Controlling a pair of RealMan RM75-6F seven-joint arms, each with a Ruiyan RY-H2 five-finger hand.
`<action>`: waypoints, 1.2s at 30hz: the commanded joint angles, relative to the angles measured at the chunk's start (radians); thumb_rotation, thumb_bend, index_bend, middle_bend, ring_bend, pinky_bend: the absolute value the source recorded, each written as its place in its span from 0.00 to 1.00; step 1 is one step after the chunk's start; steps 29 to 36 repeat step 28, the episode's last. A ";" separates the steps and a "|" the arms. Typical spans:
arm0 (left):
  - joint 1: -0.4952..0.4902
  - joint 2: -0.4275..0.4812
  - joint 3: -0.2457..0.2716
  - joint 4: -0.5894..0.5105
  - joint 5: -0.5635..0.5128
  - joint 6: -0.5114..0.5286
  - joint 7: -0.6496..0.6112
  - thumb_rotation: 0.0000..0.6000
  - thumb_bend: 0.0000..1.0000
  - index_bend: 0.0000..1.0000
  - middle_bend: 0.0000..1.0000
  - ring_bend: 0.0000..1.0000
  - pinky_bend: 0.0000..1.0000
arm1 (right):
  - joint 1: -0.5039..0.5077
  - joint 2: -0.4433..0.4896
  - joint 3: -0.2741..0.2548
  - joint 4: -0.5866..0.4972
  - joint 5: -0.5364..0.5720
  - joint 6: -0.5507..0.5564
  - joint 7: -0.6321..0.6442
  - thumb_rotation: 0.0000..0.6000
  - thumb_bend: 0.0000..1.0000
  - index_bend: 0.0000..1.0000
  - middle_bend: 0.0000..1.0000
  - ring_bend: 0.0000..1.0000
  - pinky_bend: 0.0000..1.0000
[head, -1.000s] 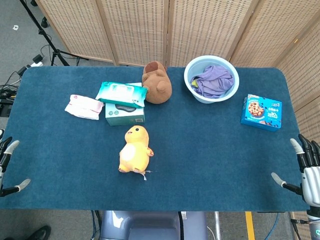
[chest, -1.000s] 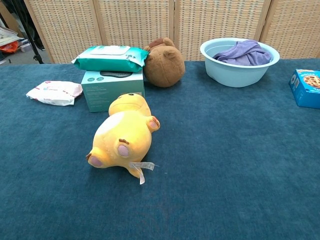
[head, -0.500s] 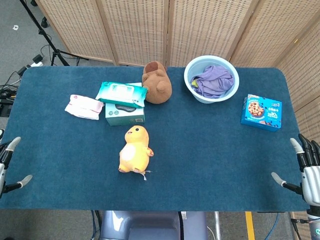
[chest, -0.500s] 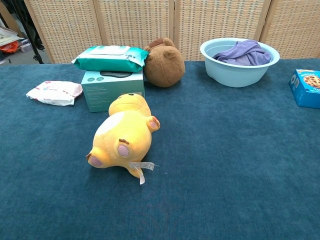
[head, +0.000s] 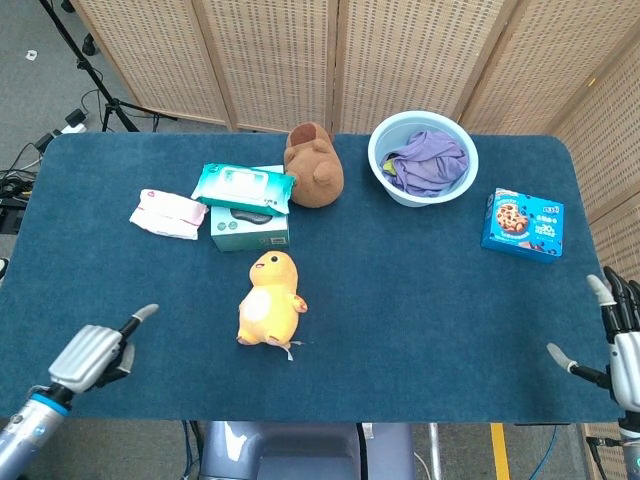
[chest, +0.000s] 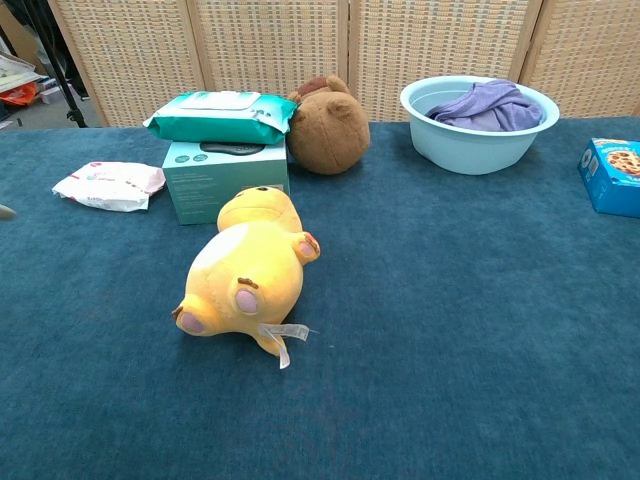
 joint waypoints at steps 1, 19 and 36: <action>-0.113 -0.026 0.006 -0.069 -0.005 -0.149 -0.009 1.00 0.91 0.00 0.98 1.00 1.00 | 0.001 0.002 0.001 0.000 0.003 -0.003 0.004 1.00 0.00 0.00 0.00 0.00 0.00; -0.214 -0.142 -0.077 -0.142 -0.245 -0.220 0.192 1.00 0.89 0.00 0.98 1.00 1.00 | 0.002 0.010 0.007 -0.001 0.019 -0.017 0.026 1.00 0.00 0.00 0.00 0.00 0.00; -0.267 -0.192 -0.102 -0.153 -0.355 -0.245 0.262 1.00 0.88 0.00 0.98 1.00 1.00 | 0.003 0.011 0.010 -0.001 0.028 -0.024 0.027 1.00 0.00 0.00 0.00 0.00 0.00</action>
